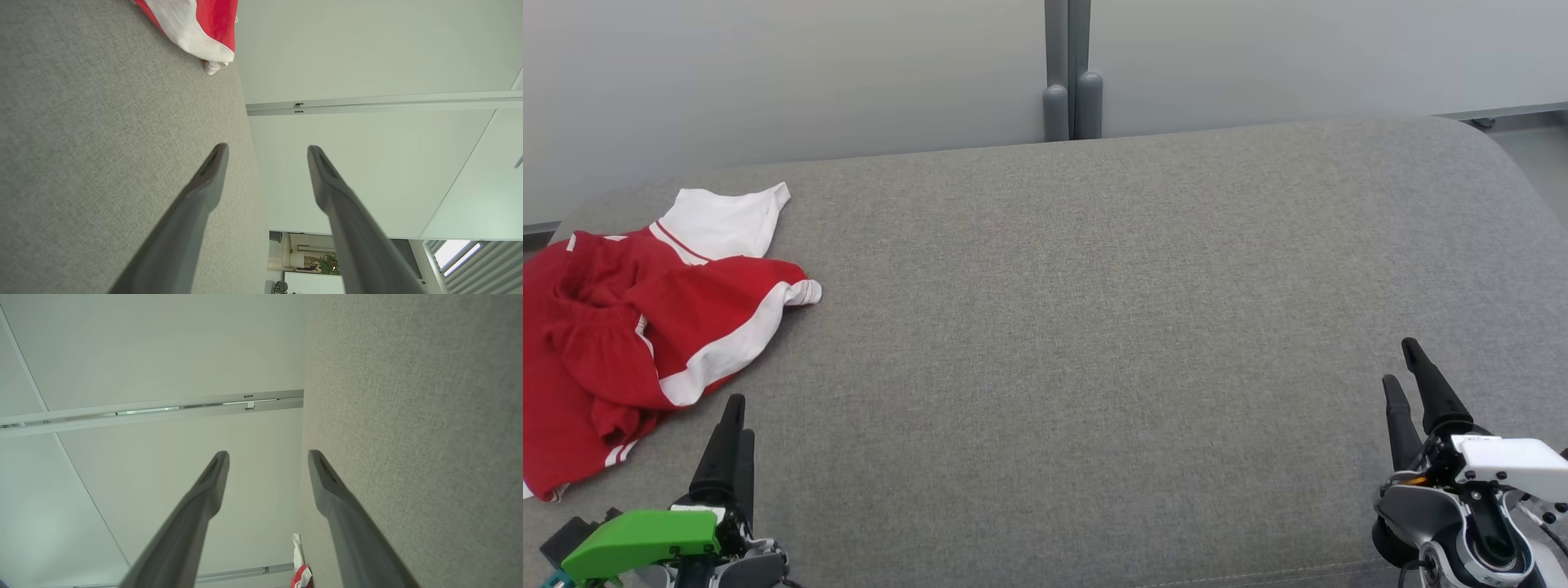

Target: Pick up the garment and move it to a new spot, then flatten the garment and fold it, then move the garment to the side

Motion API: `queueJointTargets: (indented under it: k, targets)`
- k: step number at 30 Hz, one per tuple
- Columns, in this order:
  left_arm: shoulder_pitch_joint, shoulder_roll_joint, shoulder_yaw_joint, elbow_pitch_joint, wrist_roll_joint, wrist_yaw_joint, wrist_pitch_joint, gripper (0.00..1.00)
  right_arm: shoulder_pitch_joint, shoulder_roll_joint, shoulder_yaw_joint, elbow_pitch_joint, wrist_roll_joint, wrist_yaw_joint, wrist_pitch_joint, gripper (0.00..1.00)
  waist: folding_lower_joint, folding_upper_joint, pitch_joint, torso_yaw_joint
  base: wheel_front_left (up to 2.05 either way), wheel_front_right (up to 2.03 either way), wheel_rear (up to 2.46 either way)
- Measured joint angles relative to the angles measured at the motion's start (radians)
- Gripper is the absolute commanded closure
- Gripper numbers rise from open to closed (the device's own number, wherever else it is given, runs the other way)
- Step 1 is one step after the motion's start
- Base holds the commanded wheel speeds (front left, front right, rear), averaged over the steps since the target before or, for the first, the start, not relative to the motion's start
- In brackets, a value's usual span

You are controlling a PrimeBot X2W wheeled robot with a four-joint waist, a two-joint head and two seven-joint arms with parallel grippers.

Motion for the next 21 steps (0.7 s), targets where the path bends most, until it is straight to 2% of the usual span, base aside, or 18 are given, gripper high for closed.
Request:
queueJointTargets:
  k: [10,21]
  targets:
    - [-0.002,0.008,-0.020,-0.027,0.070,-0.007,-0.039,0.00,-0.008,-0.011,0.042,-0.038,-0.088,0.008,-0.040,0.00,0.0000,0.0000,0.001,0.001,0.00,0.00,0.00]
    - [-0.006,0.049,-0.068,-0.050,0.246,-0.017,-0.084,0.00,-0.021,-0.040,0.112,-0.064,-0.232,0.017,-0.079,0.00,0.0000,0.0000,0.002,0.003,0.00,0.00,0.00]
